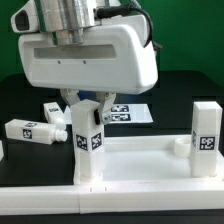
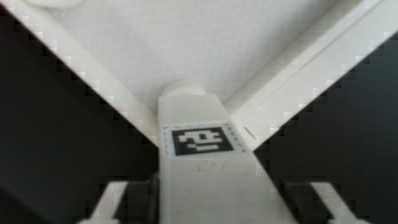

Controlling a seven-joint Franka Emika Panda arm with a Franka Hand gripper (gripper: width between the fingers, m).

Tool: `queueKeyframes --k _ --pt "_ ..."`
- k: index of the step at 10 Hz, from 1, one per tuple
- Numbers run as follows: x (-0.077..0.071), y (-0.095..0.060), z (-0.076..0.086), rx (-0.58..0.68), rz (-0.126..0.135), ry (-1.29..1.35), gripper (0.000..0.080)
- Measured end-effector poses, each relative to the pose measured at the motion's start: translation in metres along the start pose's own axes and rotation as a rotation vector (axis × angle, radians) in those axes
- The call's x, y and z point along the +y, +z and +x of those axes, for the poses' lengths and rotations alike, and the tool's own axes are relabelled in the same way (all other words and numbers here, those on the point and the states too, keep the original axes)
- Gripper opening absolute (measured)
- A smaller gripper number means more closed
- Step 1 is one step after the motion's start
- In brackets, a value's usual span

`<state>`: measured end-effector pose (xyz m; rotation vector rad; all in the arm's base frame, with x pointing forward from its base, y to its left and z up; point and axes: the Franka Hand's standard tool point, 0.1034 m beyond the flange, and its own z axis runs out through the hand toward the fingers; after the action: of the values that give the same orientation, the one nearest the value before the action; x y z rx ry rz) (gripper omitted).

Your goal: Assemble desk

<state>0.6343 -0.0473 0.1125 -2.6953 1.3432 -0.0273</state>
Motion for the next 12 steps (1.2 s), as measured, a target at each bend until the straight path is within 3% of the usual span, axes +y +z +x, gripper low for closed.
queueKeyframes --k 1,3,4,6,8,10,12 --pt "0.0016 0.0015 -0.0008 -0.006 0.005 0.175 0.03" --pt "0.0022 0.0051 -0.0056 -0.045 0.059 0.48 0.0292" --pt "0.0021 0.005 -0.0053 -0.051 0.064 0.506 0.0291" --pt "0.0021 0.005 -0.0059 -0.052 0.063 0.481 0.0291" --pt "0.0043 0.0022 -0.0012 -0.023 0.054 0.068 0.0291" --pt "0.004 0.0028 -0.0012 -0.015 0.057 -0.079 0.0609" --pt "0.0044 0.0032 -0.0009 -0.011 0.057 -0.22 0.0637"
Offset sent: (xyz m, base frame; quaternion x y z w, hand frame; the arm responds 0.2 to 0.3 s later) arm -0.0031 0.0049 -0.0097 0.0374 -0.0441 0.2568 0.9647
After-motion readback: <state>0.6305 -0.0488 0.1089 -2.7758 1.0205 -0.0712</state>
